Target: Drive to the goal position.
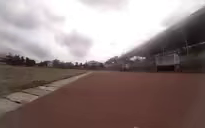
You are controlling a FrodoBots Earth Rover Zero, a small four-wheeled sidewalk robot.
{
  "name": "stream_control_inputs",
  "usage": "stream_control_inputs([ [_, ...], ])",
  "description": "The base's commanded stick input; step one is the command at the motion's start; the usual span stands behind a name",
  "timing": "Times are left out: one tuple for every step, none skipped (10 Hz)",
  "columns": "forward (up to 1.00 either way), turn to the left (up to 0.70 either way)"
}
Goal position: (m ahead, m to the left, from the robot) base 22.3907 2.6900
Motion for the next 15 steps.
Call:
stream_control_inputs([
  [1.00, 0.00],
  [1.00, 0.00],
  [1.00, 0.00],
  [1.00, 0.00],
  [1.00, 0.00],
  [1.00, 0.00],
  [1.00, 0.00],
  [1.00, 0.00],
  [1.00, 0.00],
  [1.00, 0.00],
  [1.00, 0.00],
  [1.00, 0.00],
  [1.00, 0.00],
  [1.00, 0.00],
  [1.00, 0.00],
])
